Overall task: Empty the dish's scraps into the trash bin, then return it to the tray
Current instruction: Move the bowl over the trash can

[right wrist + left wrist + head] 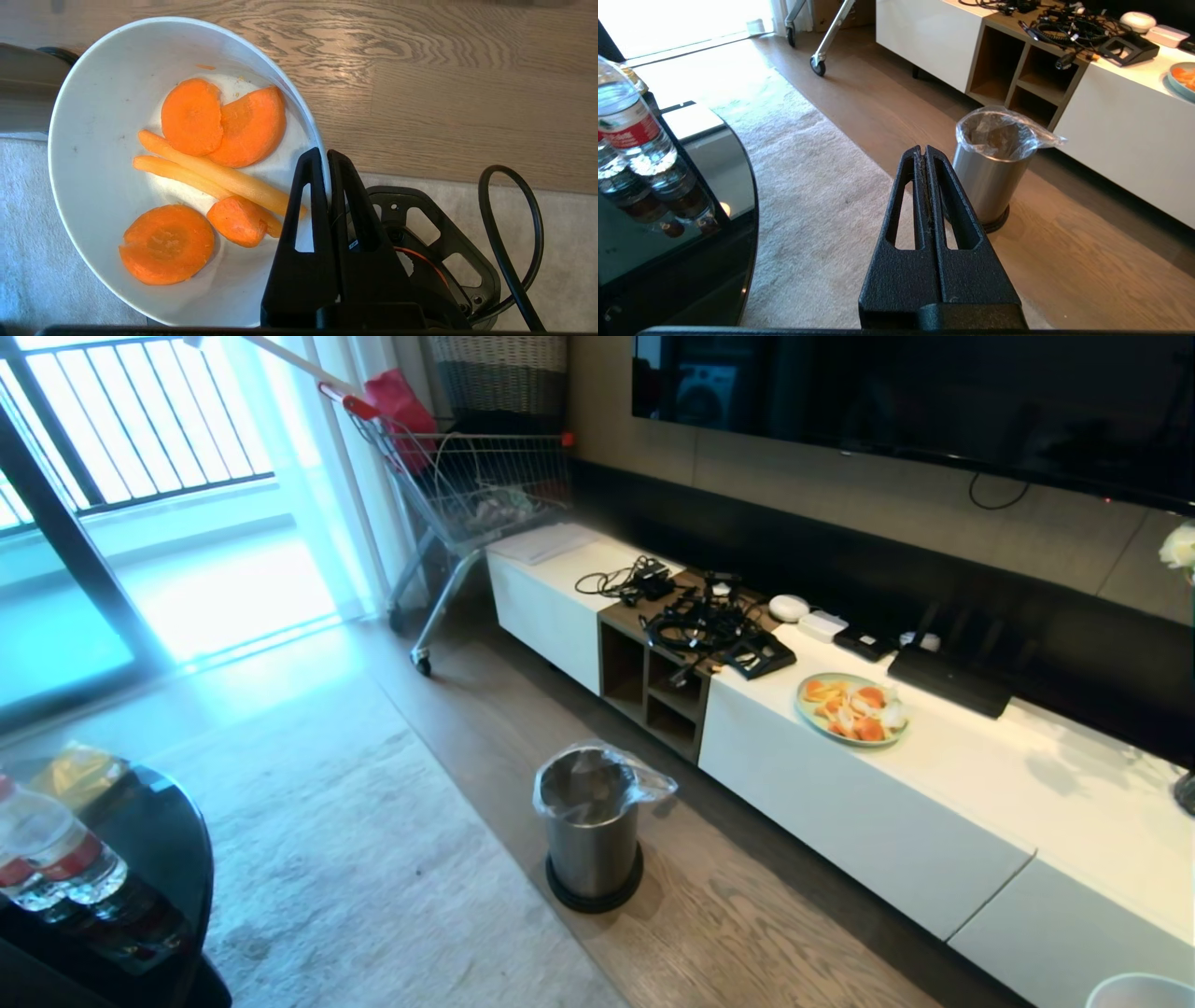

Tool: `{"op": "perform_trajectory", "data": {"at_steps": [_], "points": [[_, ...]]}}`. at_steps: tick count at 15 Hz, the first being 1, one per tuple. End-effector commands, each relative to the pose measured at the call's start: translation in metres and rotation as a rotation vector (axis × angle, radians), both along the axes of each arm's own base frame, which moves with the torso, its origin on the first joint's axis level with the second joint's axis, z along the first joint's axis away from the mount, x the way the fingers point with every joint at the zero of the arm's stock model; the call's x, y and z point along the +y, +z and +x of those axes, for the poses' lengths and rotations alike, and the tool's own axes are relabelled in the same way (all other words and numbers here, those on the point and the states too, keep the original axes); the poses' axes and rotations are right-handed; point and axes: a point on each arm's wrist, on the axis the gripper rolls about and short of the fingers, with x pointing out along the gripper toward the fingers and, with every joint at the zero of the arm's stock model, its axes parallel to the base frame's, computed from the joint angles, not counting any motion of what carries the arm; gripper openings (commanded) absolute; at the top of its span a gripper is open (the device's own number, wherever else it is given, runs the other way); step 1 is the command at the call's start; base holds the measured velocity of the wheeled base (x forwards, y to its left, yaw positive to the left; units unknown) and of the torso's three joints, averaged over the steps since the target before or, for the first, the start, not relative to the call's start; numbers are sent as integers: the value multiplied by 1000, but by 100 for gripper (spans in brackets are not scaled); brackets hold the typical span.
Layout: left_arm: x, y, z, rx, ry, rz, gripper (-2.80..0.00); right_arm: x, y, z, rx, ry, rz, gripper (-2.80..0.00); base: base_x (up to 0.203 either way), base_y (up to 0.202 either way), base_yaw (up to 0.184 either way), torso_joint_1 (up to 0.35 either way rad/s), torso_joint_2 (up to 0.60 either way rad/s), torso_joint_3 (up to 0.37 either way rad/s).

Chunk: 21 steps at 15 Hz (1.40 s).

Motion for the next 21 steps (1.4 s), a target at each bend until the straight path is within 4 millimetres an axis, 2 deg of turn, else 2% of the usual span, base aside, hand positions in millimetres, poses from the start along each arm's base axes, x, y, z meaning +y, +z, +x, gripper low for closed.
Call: {"op": "perform_trajectory", "data": {"at_steps": [1,5,21], "points": [[0,0,0,-1,1,0,-280,0,0,0,1,-5,0,-280,186,0,-1,-2,0,2],[0,0,0,-1,1,0,-280,0,-2,-1,6,-5,-1,-280,151,0,1,7,3,2],[0,0,0,-1,1,0,-280,0,-1,-1,8,-7,-7,-280,0,0,0,0,0,0]]}}
